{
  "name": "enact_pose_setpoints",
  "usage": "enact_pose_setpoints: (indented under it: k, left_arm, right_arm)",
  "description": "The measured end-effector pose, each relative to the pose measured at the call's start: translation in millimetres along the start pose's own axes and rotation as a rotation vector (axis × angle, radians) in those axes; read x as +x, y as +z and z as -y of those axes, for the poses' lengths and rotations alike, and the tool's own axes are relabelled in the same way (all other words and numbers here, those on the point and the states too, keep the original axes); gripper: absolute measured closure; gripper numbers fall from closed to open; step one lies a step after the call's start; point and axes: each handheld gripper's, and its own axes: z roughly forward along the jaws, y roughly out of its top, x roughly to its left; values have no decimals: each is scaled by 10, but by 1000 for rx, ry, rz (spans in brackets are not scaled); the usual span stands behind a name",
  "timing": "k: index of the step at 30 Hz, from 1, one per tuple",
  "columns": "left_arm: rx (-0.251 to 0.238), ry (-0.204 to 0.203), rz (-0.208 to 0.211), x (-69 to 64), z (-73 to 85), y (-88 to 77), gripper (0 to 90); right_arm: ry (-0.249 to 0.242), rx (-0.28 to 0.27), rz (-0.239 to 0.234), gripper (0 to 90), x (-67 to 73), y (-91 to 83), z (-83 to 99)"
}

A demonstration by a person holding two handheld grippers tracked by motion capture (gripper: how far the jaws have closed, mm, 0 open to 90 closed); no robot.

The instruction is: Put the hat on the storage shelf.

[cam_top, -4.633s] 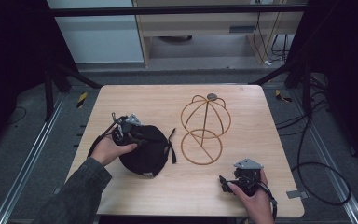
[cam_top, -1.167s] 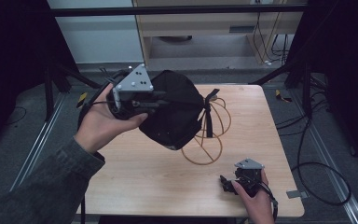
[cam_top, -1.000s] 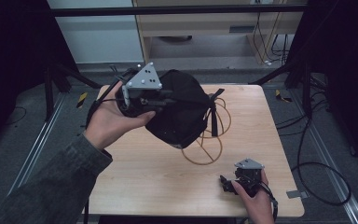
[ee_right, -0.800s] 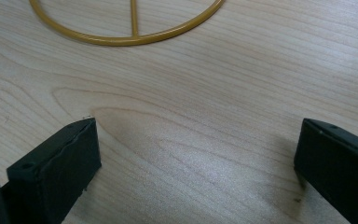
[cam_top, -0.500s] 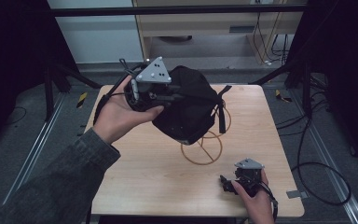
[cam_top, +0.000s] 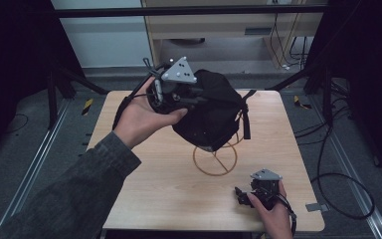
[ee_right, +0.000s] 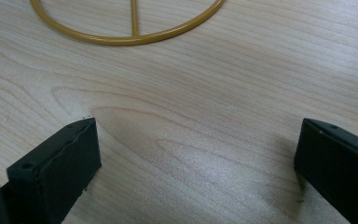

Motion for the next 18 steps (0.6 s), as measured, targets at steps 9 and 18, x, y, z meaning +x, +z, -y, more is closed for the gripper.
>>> enact_pose_setpoints:
  k: [9, 18]
  left_arm:
    - [17, 0, -11, 10, -48, 103, 734]
    - [16, -17, -15, 21, -172, 264, 734]
  right_arm:
    - [-2, 0, 1, 6, -3, -2, 1]
    - [-2, 0, 1, 5, -3, -2, 1]
